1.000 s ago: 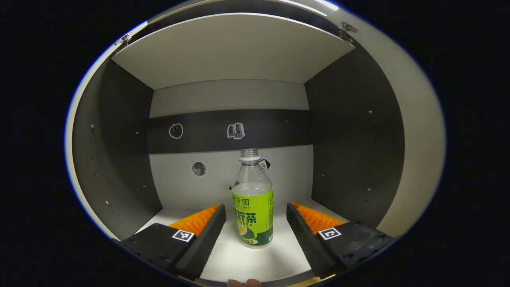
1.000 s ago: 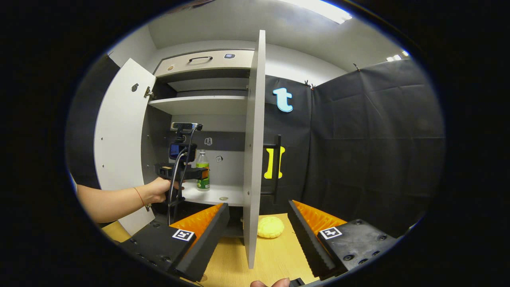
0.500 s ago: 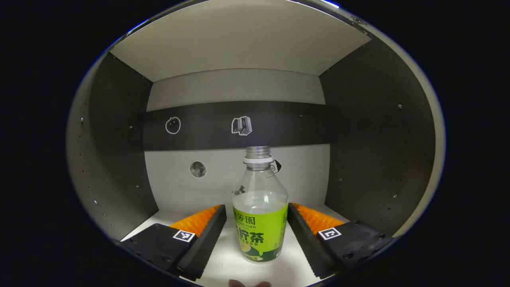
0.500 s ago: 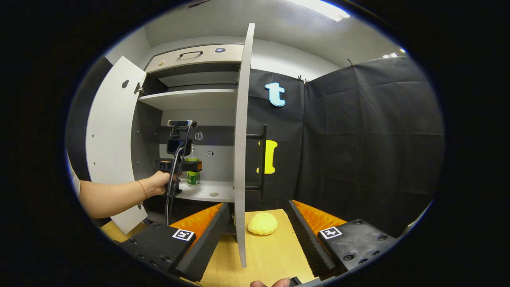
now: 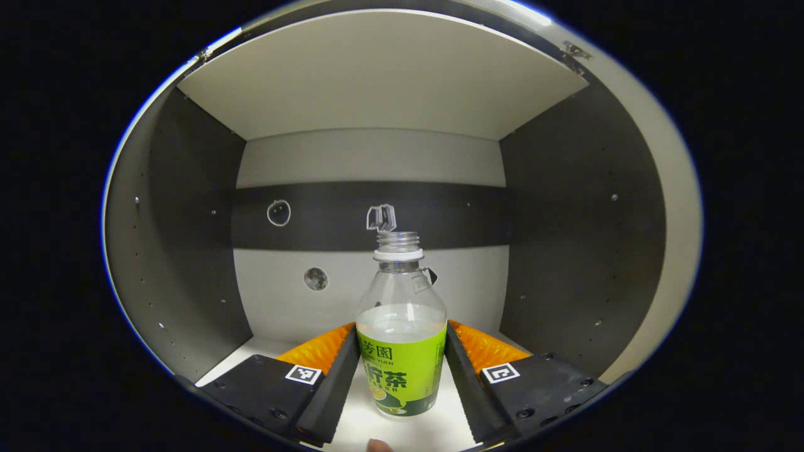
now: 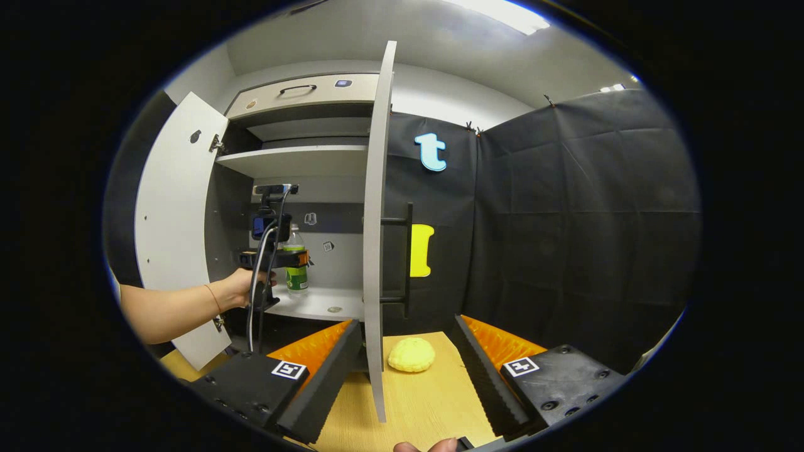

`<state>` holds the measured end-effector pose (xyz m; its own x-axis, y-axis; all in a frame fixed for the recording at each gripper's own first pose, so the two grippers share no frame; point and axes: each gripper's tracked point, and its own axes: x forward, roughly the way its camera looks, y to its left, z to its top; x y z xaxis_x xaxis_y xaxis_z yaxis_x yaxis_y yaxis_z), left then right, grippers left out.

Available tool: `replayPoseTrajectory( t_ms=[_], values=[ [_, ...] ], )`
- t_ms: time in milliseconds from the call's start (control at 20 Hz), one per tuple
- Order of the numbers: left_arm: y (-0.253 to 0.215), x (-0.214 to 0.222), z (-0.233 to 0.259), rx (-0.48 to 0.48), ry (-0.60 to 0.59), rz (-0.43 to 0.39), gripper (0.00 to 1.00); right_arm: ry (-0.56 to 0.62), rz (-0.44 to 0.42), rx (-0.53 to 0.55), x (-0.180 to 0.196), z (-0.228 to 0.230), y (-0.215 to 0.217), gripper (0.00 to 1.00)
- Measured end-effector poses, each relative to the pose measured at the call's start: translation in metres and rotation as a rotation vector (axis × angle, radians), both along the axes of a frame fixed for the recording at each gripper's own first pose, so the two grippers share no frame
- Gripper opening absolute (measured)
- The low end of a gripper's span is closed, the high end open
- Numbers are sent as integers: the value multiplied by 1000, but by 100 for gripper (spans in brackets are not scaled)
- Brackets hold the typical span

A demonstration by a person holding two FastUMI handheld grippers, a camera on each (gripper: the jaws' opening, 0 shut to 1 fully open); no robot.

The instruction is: Grasp the bottle in the cabinet with the left hand and place it on the coaster, then close the right door with the right hand and the left door with the left hand.

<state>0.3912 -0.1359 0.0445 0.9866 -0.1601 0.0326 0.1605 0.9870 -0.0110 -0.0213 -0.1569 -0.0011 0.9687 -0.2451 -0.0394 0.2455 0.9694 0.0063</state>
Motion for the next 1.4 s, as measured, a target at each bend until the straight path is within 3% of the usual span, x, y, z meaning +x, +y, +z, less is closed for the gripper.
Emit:
replayPoseTrajectory(
  t_ms=[500, 800, 1400],
  values=[
    [24, -154, 11, -7, -53, -26, 77, -41, 72, -7, -5, 16, 29, 98],
    [37, -231, -36, -64, -22, -27, 77, -53, 85, -22, -8, 19, 41, 98],
    [31, -326, -147, -56, -7, -58, 78, -73, 75, -42, -5, 23, 49, 98]
  ],
)
